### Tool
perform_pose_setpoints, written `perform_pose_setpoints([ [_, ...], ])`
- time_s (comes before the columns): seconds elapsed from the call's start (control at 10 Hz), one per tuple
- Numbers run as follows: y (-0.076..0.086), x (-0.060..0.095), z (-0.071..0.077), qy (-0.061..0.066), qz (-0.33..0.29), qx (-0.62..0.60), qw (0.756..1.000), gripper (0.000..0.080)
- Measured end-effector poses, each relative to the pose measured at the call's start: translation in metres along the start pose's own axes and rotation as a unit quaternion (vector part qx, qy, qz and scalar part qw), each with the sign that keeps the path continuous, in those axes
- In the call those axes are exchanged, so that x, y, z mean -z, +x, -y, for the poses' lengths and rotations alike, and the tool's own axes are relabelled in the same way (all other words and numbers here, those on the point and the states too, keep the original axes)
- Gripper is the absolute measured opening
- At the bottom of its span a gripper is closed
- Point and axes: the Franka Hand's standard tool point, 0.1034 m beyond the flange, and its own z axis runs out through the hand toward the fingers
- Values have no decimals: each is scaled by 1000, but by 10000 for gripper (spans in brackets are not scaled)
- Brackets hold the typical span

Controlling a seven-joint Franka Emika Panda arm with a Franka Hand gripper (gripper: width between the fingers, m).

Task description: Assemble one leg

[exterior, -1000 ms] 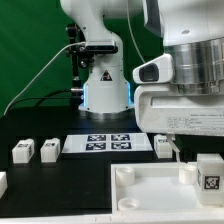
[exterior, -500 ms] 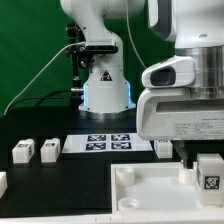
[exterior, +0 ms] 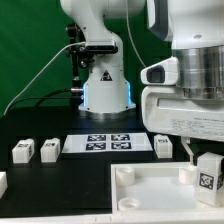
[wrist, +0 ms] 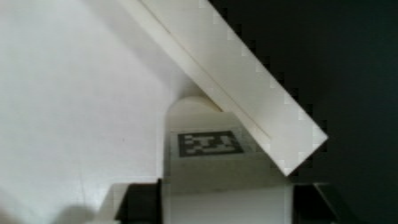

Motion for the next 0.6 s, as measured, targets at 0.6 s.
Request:
perform_pose_setpoints([
  [0.6, -3, -3, 2, 17, 22, -312, 950, 300],
])
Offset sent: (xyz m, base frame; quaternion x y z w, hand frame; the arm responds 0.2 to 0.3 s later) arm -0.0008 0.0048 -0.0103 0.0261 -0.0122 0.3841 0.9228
